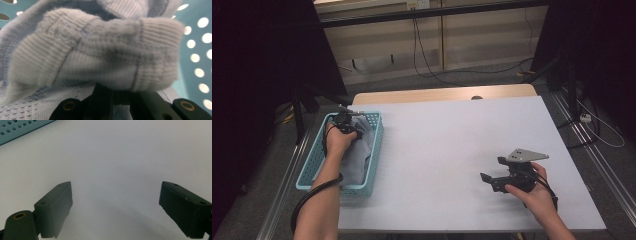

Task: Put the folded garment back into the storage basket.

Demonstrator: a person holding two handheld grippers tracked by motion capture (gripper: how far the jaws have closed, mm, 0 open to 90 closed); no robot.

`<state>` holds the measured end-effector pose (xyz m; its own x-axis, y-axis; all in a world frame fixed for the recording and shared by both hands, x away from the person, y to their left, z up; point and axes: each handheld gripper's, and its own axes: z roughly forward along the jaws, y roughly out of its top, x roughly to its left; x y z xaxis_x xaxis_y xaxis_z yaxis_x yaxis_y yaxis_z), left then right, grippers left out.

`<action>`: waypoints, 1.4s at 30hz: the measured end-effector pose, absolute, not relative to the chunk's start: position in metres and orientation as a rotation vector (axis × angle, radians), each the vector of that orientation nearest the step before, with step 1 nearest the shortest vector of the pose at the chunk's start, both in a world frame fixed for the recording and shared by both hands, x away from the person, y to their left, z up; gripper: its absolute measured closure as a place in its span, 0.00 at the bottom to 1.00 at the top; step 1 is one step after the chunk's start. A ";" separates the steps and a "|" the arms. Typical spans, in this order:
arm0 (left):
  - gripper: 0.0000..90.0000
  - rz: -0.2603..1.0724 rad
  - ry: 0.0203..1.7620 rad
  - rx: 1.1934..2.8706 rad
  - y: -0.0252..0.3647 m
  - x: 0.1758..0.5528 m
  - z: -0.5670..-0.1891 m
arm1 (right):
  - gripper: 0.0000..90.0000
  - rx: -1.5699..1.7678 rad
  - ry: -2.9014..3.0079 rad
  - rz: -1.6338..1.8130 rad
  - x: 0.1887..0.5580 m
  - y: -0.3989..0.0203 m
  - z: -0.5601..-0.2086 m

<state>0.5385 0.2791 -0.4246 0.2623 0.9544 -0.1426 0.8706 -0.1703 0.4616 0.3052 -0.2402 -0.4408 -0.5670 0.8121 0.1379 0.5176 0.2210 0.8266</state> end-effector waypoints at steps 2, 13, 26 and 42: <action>0.99 0.245 1.644 2.093 0.280 0.537 -0.420 | 0.13 1.242 2.173 1.277 0.305 -0.241 -0.440; 0.94 0.258 1.633 2.106 0.282 0.528 -0.397 | 0.13 1.246 2.161 1.289 0.305 -0.241 -0.438; 0.80 0.229 1.597 2.132 0.272 0.520 -0.378 | 0.13 1.231 2.157 1.299 0.305 -0.239 -0.435; 0.54 0.167 1.554 2.157 0.251 0.511 -0.367 | 0.13 1.247 2.142 1.288 0.296 -0.246 -0.433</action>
